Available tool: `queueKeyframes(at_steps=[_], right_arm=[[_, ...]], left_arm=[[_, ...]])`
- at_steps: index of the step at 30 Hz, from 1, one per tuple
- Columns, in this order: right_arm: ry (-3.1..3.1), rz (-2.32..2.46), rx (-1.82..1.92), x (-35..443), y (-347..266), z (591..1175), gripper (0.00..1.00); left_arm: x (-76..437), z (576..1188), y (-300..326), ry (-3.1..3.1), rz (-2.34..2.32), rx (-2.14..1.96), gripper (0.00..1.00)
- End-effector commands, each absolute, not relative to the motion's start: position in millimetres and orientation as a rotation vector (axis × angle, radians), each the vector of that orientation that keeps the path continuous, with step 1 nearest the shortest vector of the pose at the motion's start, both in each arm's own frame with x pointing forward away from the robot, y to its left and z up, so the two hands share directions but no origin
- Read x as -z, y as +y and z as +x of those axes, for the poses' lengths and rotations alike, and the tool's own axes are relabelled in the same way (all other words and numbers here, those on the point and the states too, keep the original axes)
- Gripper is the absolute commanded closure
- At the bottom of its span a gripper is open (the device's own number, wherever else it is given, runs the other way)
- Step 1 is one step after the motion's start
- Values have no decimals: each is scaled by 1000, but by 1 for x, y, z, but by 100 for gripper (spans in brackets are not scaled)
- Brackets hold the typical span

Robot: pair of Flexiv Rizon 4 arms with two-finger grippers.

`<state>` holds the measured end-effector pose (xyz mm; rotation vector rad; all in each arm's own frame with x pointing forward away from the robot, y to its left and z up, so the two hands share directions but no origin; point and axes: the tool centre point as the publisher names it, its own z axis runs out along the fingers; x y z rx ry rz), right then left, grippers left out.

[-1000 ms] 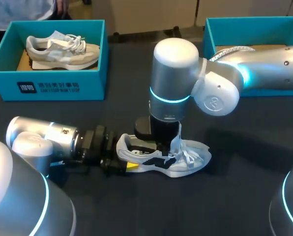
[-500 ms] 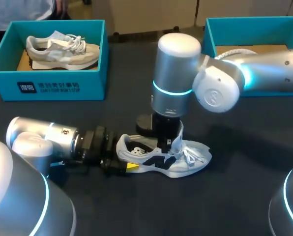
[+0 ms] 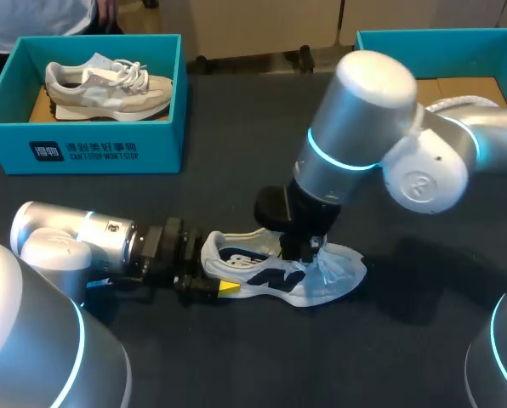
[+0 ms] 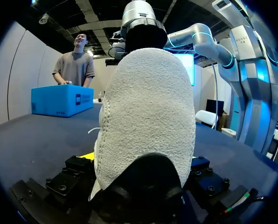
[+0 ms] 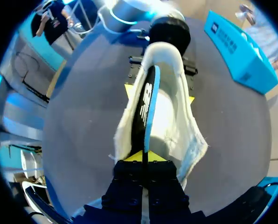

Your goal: Take the shoe out of the shoebox, open the shoe tongue, remove and reinsert the insole, then place the shoe into the shoebox

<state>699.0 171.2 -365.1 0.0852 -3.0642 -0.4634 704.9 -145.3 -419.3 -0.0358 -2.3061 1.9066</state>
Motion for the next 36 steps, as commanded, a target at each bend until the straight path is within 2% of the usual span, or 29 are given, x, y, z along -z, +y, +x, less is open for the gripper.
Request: queueKeyframes(at_steps=[1,23,35,36], right_arm=[[-3043,110,551,364,163,699,100],[-3006,390,645,347,198,709,100],[-3003,288,599,356,185,717,100],[-3003,289,601,357,186,716,70]], left_arm=[[420,706,-146,-2307,-35,-1906,100],[420,706,-146,-2307,-35,-1906,100],[420,706,-146,-2307,-35,-1906,100],[420,706,-146,-2307,-35,-1906,100]])
